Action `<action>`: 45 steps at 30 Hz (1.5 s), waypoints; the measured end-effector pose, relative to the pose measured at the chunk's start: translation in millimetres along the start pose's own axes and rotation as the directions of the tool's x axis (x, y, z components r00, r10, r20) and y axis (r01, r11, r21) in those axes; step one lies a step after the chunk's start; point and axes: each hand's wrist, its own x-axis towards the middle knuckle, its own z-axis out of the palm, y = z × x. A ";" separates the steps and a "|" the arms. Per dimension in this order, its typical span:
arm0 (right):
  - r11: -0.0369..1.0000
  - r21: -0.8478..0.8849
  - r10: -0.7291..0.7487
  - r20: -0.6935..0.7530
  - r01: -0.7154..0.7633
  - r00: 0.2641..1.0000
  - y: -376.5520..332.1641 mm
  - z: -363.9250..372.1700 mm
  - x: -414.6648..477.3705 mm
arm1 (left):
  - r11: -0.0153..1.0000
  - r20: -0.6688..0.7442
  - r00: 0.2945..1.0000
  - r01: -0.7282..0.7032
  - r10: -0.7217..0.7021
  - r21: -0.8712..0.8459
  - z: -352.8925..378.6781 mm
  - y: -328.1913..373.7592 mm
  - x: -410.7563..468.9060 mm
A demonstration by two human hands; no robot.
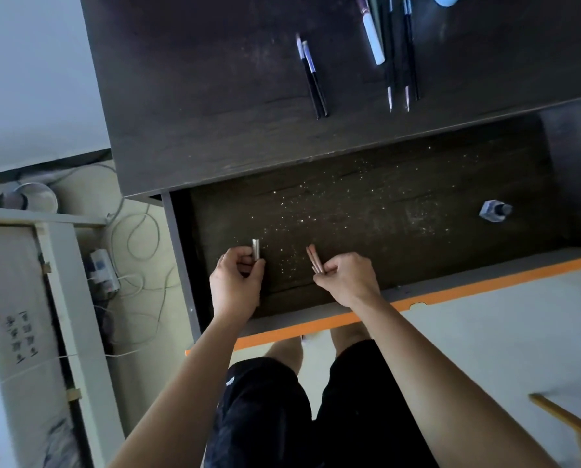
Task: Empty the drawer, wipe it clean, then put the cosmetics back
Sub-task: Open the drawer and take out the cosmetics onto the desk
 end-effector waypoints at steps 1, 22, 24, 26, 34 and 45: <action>1.000 -0.005 -0.010 0.018 0.010 1.000 0.0 -2.0 -0.8 | 1.000 -0.009 1.000 0.013 -0.013 -0.028 -0.6 5.8 1.0; 0.880 0.283 -0.263 -0.381 0.383 0.886 -135.4 -188.0 89.0 | 0.977 -0.139 0.970 -0.209 0.200 -0.053 -44.3 189.2 151.9; 0.902 0.238 -0.252 -0.387 0.360 0.887 -139.7 -188.8 97.0 | 0.980 -0.151 0.969 -0.196 0.197 0.023 -38.2 191.2 154.8; 0.932 0.137 -0.257 -0.406 0.336 0.877 -134.2 -181.9 101.6 | 0.976 -0.141 0.971 -0.175 0.193 0.133 -30.7 184.3 152.8; 0.921 -0.001 -0.332 -0.520 0.389 0.787 -101.4 -150.1 95.3 | 0.951 -0.145 0.952 -0.241 0.271 0.194 -13.7 151.1 106.2; 0.896 -0.001 -0.394 -0.459 0.443 0.796 -67.7 -123.1 24.3 | 0.862 -0.017 0.927 -0.343 0.376 0.373 -14.1 108.6 30.0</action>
